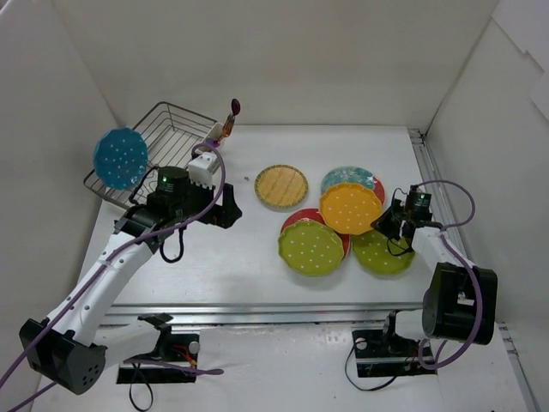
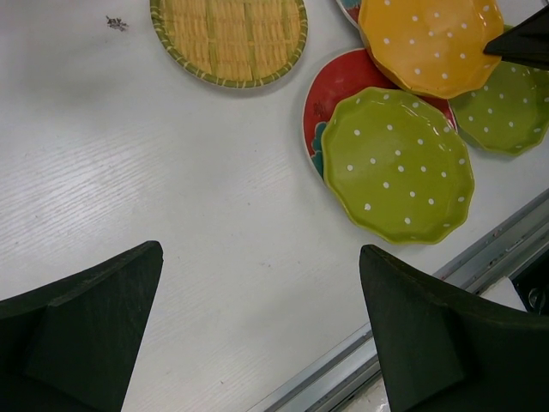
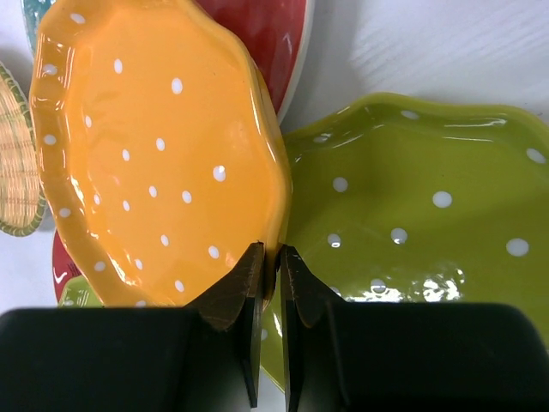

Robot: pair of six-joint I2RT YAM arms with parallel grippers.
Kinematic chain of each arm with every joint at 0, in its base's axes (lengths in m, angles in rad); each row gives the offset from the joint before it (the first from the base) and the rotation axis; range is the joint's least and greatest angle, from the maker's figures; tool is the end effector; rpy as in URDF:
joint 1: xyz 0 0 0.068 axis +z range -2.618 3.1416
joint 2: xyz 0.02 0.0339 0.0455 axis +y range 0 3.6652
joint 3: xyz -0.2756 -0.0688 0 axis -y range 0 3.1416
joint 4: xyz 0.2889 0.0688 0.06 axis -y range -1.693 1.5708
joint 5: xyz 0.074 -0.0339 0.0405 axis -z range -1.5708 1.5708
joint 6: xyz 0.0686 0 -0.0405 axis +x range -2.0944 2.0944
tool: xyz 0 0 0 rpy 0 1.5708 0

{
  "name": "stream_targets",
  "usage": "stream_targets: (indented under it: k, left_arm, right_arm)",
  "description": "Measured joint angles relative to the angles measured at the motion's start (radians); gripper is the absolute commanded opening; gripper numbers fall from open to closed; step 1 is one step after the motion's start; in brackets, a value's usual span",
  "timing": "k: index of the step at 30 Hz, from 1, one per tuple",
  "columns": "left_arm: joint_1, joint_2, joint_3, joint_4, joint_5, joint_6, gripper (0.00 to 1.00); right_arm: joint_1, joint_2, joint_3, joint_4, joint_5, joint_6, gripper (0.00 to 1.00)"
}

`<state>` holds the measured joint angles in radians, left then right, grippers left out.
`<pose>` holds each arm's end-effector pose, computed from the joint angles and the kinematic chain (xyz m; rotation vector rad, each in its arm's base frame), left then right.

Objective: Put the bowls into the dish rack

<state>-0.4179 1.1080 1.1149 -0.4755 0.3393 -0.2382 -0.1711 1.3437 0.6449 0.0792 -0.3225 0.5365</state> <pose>0.2733 -0.1463 0.3595 0.4054 2.0555 -0.7505 0.3298 -0.0349 0.1614 0.5896 2.1285 0.5580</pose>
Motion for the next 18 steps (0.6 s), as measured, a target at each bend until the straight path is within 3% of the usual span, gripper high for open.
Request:
stream_targets:
  k: [10,14,18]
  left_arm:
    - [0.000,0.025,0.000,0.000,0.003,0.000,0.93]
    - [0.000,0.030,0.000,0.000,0.006,0.000,0.94]
    - [0.000,0.031,0.000,0.000,0.011,0.000,0.93]
  right_arm:
    - [-0.020,-0.002,-0.018,-0.014,0.004,-0.016,0.10]
    - [-0.026,-0.002,-0.025,-0.007,-0.014,-0.020,0.21]
    - [-0.032,-0.002,-0.026,0.010,-0.036,-0.021,0.38]
